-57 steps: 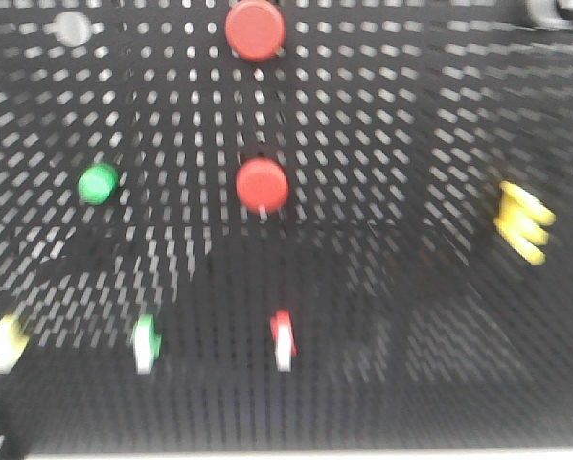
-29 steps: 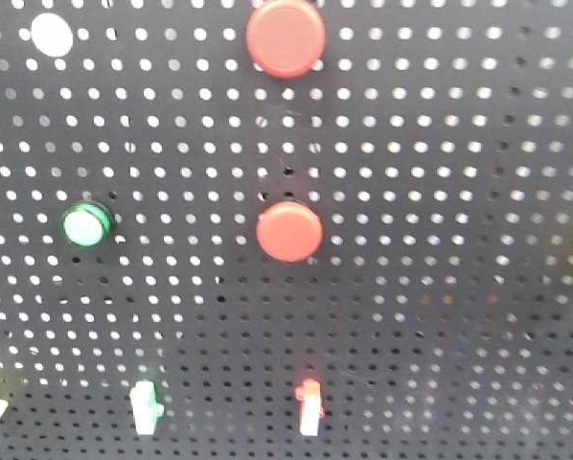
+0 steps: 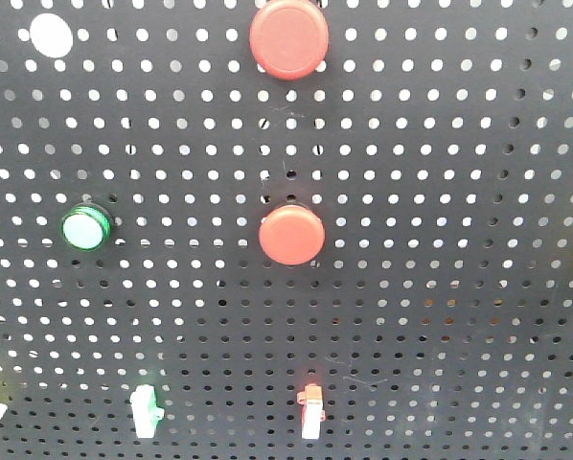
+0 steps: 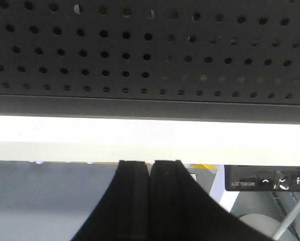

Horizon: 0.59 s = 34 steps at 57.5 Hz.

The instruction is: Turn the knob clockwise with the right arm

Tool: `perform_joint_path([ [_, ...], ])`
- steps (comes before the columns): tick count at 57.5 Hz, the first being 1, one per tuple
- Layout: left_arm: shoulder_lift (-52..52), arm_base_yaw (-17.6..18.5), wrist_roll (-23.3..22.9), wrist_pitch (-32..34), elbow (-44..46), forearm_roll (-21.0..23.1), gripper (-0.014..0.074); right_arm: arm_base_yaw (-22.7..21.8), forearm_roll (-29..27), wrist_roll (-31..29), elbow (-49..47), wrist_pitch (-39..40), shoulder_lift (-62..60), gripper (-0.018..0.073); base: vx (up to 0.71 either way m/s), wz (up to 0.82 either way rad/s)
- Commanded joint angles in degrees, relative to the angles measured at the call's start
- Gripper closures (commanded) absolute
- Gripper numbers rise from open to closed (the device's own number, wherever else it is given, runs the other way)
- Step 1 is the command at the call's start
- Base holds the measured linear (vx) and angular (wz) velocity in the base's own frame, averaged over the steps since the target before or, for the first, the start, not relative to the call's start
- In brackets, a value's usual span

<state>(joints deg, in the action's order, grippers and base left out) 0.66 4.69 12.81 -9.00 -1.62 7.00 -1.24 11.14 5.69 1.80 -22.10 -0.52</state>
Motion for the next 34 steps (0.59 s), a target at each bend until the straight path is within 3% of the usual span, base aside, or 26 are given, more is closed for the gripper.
perform_joint_path([
  [1,0.95,0.45,-0.11,4.86,-1.87,0.35,0.0603,-0.06,2.46,-0.79,0.37,4.84,-0.71,0.0567,0.0,0.0],
  [11,0.95,0.45,-0.11,4.86,-1.87,0.35,0.0603,-0.06,6.66,-0.85,0.37,7.06,-0.71,0.0567,0.0,0.0],
  [26,0.95,0.45,-0.11,4.86,-1.87,0.35,0.0603,-0.06,6.38,-0.72,0.37,25.31,-0.71,0.0567,0.0,0.0],
  [34,0.95,0.45,-0.11,4.86,-1.87,0.35,0.0603,-0.06,6.38,-0.72,0.37,30.66,-0.71,0.0567,0.0,0.0],
])
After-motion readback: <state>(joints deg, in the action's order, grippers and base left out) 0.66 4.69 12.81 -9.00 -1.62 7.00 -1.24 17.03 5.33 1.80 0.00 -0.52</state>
